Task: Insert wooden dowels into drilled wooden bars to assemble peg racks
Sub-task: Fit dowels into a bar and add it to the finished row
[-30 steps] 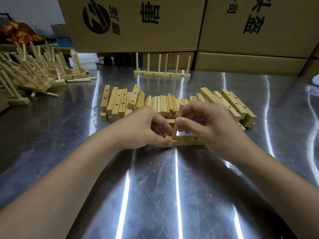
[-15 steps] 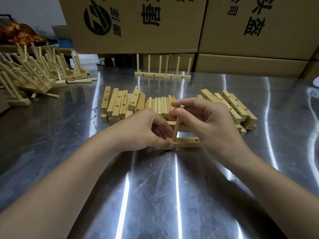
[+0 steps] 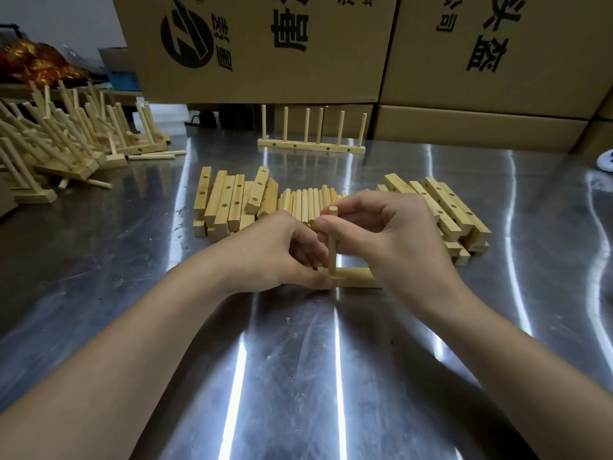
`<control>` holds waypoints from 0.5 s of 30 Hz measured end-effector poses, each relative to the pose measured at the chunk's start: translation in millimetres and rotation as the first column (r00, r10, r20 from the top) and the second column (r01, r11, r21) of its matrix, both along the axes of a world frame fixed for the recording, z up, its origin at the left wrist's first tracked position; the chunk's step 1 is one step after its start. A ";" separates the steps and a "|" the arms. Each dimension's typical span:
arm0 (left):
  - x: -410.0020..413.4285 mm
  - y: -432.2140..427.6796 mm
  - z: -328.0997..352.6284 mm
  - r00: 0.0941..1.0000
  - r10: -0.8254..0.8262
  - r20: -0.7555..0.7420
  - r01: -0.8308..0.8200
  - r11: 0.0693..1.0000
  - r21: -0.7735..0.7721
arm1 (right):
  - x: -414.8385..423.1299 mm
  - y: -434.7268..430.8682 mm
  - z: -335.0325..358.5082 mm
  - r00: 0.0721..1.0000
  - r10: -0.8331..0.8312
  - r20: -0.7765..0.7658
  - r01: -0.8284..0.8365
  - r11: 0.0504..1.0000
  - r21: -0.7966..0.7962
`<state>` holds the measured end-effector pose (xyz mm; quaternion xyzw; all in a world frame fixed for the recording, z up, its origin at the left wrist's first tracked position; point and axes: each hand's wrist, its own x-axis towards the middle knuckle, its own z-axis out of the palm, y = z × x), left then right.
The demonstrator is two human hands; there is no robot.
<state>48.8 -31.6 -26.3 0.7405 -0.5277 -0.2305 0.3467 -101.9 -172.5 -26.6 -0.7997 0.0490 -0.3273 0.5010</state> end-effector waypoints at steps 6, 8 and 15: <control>-0.1 -0.2 -0.5 1.000 -0.020 0.017 0.020 1.000 -0.009 | 6.0 17.7 1.8 0.997 0.040 -0.059 -0.030 0.986 0.162; 0.2 0.5 -0.6 1.000 -0.022 0.009 0.022 1.000 -0.010 | 12.7 26.0 6.4 0.990 0.113 -0.086 -0.070 0.917 0.393; 3.2 -1.3 -2.3 0.999 -0.018 0.035 0.019 1.000 -0.020 | 29.9 35.0 10.5 0.985 0.149 -0.090 -0.075 0.831 0.552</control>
